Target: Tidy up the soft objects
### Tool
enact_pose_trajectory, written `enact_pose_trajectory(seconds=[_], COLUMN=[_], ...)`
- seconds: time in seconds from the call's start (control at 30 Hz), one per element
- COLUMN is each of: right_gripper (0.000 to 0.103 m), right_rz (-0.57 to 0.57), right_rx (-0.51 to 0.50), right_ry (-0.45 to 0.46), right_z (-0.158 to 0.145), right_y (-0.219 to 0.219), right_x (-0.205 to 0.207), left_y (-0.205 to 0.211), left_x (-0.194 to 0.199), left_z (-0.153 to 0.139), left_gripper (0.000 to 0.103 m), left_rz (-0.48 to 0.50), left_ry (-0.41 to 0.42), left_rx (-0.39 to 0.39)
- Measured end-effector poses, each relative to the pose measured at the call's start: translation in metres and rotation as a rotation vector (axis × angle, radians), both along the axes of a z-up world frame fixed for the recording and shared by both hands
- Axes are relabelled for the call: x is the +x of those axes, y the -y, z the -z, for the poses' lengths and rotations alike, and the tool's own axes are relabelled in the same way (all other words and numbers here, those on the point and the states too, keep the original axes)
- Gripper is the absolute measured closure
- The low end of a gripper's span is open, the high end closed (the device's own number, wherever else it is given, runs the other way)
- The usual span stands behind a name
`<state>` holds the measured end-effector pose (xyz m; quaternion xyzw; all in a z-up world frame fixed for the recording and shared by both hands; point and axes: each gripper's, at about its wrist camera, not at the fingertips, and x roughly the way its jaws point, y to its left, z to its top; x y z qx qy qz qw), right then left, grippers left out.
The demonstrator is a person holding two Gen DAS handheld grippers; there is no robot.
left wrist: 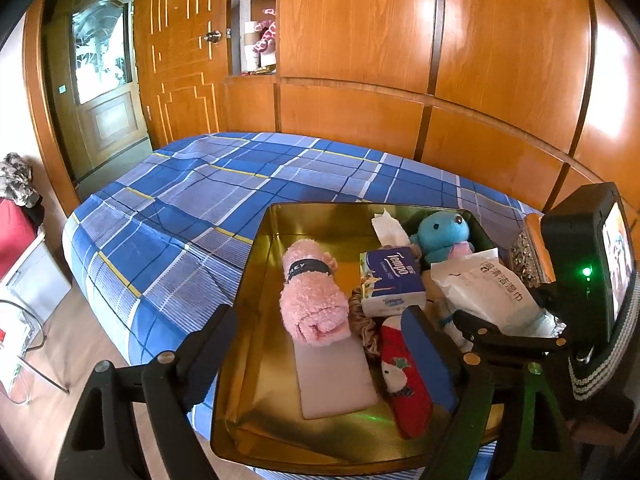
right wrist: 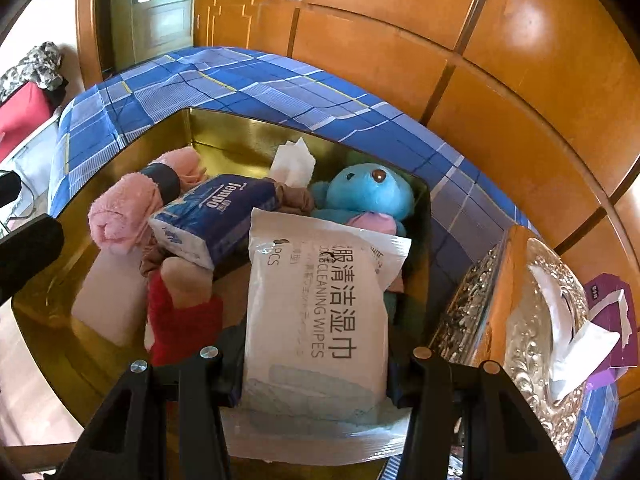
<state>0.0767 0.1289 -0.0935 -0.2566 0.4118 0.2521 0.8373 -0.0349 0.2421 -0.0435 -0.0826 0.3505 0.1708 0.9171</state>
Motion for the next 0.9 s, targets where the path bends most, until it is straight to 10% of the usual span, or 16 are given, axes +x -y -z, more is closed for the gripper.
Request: enact_pose_trajectory(seconds=[0.37, 0.9], right_gripper=[0.025, 0.025], right_rz=[-0.010, 0.176], right_rx=[0.062, 0.236], right_ry=[0.075, 0.249], right_z=[-0.015, -0.055], right_y=[0.011, 0.066], right_x=[-0.018, -0.064], left_y=[-0.002, 0.016], left_x=[-0.003, -0.010], left_z=[-0.005, -0.016], left_gripper=[0.008, 0.000], left_rz=[-0.027, -0.023], left_ry=[0.020, 0.068], left_rx=[0.001, 0.030])
